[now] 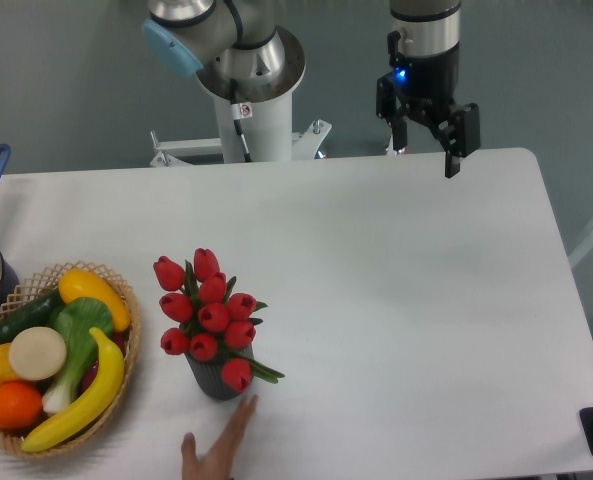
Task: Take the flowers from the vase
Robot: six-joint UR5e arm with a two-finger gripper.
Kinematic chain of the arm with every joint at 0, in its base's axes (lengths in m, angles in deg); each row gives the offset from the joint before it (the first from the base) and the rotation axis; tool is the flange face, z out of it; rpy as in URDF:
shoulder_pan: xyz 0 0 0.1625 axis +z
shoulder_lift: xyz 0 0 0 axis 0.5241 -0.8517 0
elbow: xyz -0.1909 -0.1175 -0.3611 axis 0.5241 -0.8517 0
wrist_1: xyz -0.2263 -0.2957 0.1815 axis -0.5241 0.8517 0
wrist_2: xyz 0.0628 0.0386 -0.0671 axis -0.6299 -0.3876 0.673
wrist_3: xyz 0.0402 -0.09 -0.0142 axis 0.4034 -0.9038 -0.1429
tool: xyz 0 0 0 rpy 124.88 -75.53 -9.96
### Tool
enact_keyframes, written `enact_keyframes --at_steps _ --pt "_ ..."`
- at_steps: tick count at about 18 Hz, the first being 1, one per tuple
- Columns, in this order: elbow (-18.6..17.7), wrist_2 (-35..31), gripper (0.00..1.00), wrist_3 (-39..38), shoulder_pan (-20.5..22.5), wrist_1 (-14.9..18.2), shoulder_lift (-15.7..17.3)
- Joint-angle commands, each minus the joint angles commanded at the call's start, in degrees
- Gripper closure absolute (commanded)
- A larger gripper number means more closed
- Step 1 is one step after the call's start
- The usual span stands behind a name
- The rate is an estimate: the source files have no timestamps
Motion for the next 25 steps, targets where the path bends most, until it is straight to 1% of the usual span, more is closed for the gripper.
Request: enact_keyframes --at_steps 2,3,4,6,8,12,17,20,23,25 --pt "0.4 0.1 0.0 -0.1 0.1 -0.5 -0.1" --pt "1.2 0.2 0.0 -0.3 0.2 -0.7 -0.2" --pt "1.4 0.2 0.0 -0.3 0.2 -0.4 -0.2" --pt "0.4 0.3 0.0 -0.5 0.2 -0.8 -0.2" --pt "0.3 0.9 0.0 -0.6 0.2 -0.8 -0.2" --pt "-0.7 4.6 0.0 -1.8 0.5 -0.9 -0.2" --pt "-0.9 4.7 0.0 -3.2 1.1 -1.2 0.0" --pt "-1.8 4.7 0.0 -3.7 0.9 -1.2 0.2" --pt "-2.7 5.2 0.0 -6.2 0.7 -1.2 0.1" --pt "-3.4 8.2 0.0 -7.8 0.5 -1.3 0.0"
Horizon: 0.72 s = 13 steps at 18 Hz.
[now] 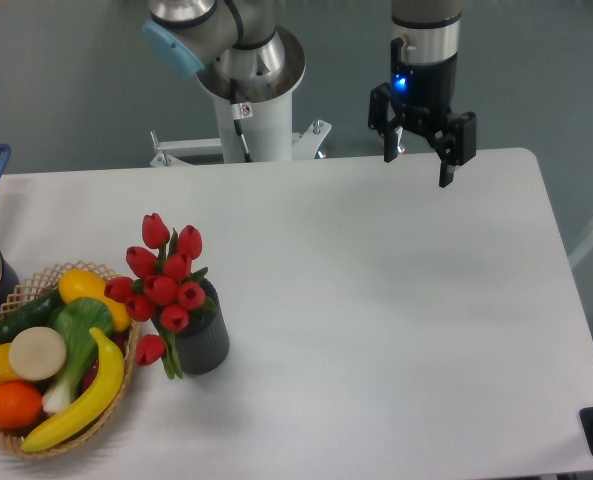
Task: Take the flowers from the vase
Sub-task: 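Move the open gripper toward the red tulips in the grey vase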
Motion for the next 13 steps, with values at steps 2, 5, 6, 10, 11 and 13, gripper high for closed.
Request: enact_keyframes --at_steps 2,5,6,10,11,13 --pt "-0.4 3.6 0.0 -4.2 0.0 0.0 -0.2" --pt "-1.1 7.3 0.0 -7.7 -0.2 -0.9 -0.8" --pt "-1.8 7.7 0.0 -7.7 -0.2 -1.8 -1.1" --pt "-4.4 9.8 0.0 -8.0 -0.9 -4.6 -1.1" --pt "-4.6 10.9 0.0 -8.9 -1.1 -4.6 -1.1" --pt "-4.8 12.8 0.0 -12.0 -2.0 -4.7 -1.7"
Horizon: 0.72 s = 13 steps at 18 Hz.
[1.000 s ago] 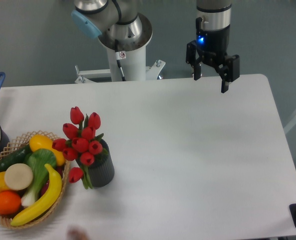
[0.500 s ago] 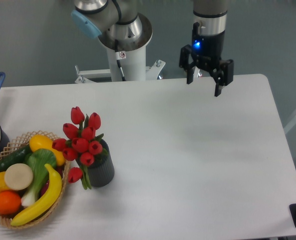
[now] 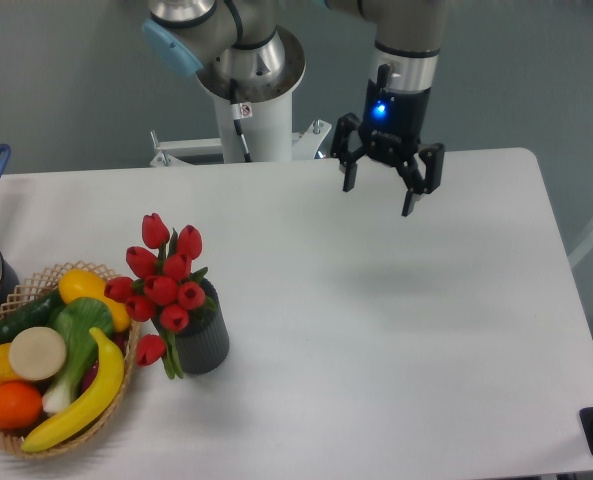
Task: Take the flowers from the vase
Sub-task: 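Move the open gripper toward the red tulips in the grey vase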
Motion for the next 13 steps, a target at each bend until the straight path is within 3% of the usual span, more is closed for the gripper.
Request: enact_keyframes --at_steps 5,13 --pt "-0.9 1.5 0.0 -0.5 -3.2 -0.4 -0.4" --pt "-3.0 18.7 0.0 -0.1 -4.1 -0.6 -1.2"
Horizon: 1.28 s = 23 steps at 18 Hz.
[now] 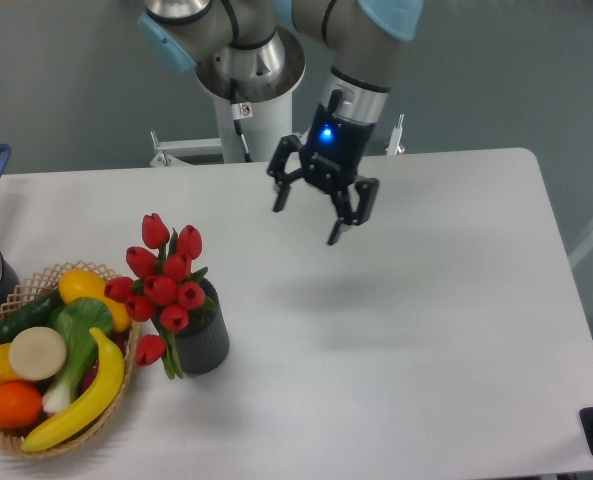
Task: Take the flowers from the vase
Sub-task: 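Move the open gripper toward the red tulips in the grey vase, then lower the gripper around the tulip stems just above the vase rim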
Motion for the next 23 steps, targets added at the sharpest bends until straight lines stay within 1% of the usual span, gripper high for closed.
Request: enact_keyframes --at_steps 3,10,14,16,18,21,23 --pt "-0.2 2.0 0.0 -0.1 -1.1 0.0 -0.2" --pt "0.0 2.1 0.0 0.1 -5.6 0.0 -2.0" --pt "1.3 1.7 0.0 -0.4 -8.3 -0.4 -4.6" --pt "1.5 1.8 0.0 -0.5 -9.7 -2.2 -5.5" --pt "1.6 2.1 0.0 -1.1 -10.4 -4.7 -6.9" --pt "1.6 2.1 0.0 -5.7 -11.0 -8.6 -8.1" --pt "1.8 1.9 0.0 -7.2 -11.5 -9.9 -8.4"
